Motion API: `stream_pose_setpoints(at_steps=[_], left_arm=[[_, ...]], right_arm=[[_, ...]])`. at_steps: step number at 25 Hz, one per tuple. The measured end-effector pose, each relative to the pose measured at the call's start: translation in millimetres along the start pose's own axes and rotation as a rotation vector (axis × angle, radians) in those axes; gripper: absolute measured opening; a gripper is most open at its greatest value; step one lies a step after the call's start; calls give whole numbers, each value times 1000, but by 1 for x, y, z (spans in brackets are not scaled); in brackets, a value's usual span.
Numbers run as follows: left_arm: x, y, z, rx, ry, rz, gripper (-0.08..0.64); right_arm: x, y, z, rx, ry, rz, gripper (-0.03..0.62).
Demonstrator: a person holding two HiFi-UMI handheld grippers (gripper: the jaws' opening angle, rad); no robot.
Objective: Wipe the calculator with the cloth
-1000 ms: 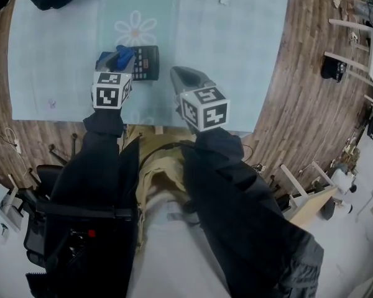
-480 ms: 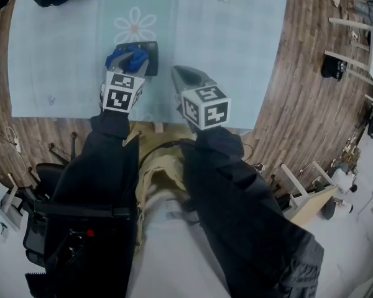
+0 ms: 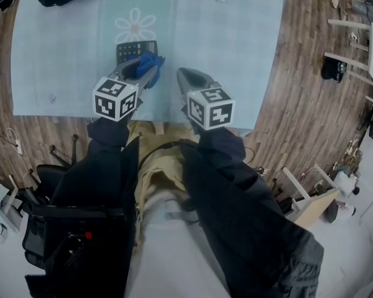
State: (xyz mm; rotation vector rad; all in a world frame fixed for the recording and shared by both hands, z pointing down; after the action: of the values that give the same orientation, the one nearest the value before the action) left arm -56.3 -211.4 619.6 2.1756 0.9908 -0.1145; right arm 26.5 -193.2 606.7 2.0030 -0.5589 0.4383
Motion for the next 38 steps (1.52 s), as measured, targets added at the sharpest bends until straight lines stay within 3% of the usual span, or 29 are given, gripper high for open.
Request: stream_pose_setpoints(at_steps=[4, 8, 12, 15, 19, 25, 38], left_arm=[[-20, -27, 21, 66, -10, 45, 143], [-63, -56, 33, 86, 9, 174, 143], [-113, -56, 24, -18, 50, 320, 143], [-132, -42, 5, -108, 62, 355, 144], [-127, -20, -20, -212, 83, 336, 143], [-100, 4, -36, -266, 121, 279, 144], [-45, 21, -41, -242, 135, 164, 144]], right_arm=[[10, -5, 3, 20, 19, -11, -2], [14, -6, 4, 33, 29, -17, -2], [21, -4, 8, 35, 40, -29, -2], [24, -6, 5, 31, 48, -42, -2], [28, -15, 0, 31, 63, -60, -2], [31, -18, -3, 40, 76, -62, -2], [22, -23, -8, 50, 60, -51, -2]])
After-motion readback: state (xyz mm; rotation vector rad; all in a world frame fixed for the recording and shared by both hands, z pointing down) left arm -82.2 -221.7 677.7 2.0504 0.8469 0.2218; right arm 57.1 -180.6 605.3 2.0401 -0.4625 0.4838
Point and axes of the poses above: the fingertips, and each gripper's own axes: y forward along the fingers, x to its right, z out of its top, the point moved 1 cm from there along -y, backward along the fingers, and after that the axes turned 11 degrees about y, right-handed, at the moved point
